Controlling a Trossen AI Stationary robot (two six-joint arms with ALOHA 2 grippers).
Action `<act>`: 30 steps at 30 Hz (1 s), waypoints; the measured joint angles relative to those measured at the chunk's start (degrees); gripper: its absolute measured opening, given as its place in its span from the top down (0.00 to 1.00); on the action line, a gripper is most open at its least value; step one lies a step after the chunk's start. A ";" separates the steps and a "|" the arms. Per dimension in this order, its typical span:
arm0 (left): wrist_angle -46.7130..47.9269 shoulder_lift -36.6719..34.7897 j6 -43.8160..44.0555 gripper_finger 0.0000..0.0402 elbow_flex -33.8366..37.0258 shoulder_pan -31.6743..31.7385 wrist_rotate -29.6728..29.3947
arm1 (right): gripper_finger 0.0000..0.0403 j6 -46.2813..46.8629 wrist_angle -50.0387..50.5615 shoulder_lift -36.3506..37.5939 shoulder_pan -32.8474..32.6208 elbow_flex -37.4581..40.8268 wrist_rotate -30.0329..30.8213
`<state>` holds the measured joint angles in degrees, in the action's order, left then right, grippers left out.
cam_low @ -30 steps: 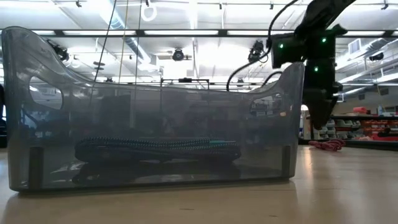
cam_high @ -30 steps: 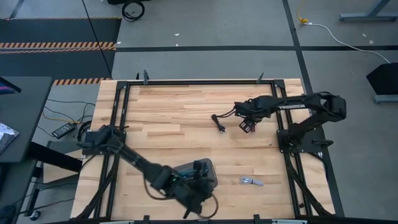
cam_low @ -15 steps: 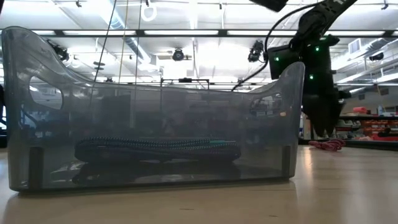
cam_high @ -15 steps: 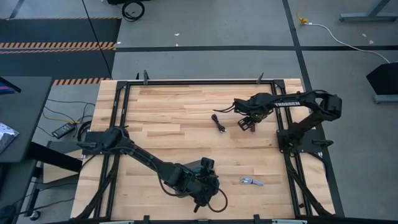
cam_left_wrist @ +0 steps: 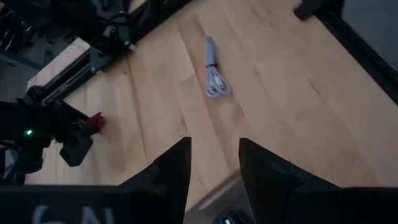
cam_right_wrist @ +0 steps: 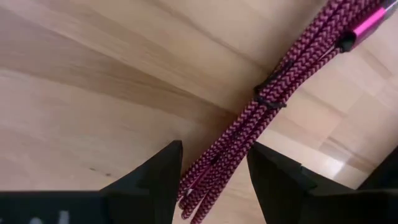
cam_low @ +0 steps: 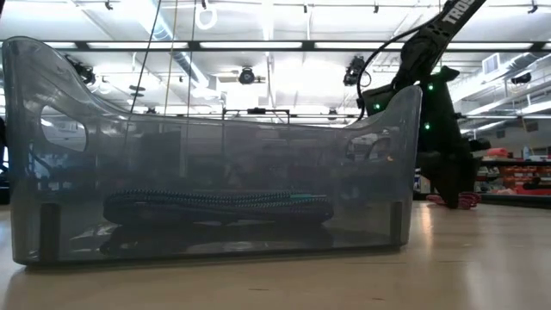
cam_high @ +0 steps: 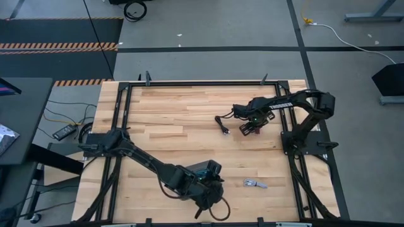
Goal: Pick and place USB-C Cables
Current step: Put the red charger cable into the black bin
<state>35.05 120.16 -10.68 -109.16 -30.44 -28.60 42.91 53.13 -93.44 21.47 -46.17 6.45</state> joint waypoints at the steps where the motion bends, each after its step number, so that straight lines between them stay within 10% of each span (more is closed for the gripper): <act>1: 0.37 0.00 -0.32 0.65 0.00 -0.09 -0.02 | 0.56 -0.48 -0.12 0.12 -0.02 0.02 0.21; 9: -0.25 0.07 -0.48 0.65 0.02 0.51 -0.06 | 0.95 -10.08 1.44 5.83 -0.14 0.08 3.84; 22: 1.81 -0.47 9.84 0.72 0.11 0.23 0.11 | 0.96 -12.04 8.86 23.68 -20.58 -13.13 11.50; 30: 0.04 -6.64 9.63 0.82 0.08 -7.57 -3.07 | 0.96 -13.72 0.20 21.93 -39.50 -20.55 14.76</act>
<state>35.09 113.52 -1.05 -109.09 -38.00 -31.67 29.19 53.33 -71.51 -18.03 -66.71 21.21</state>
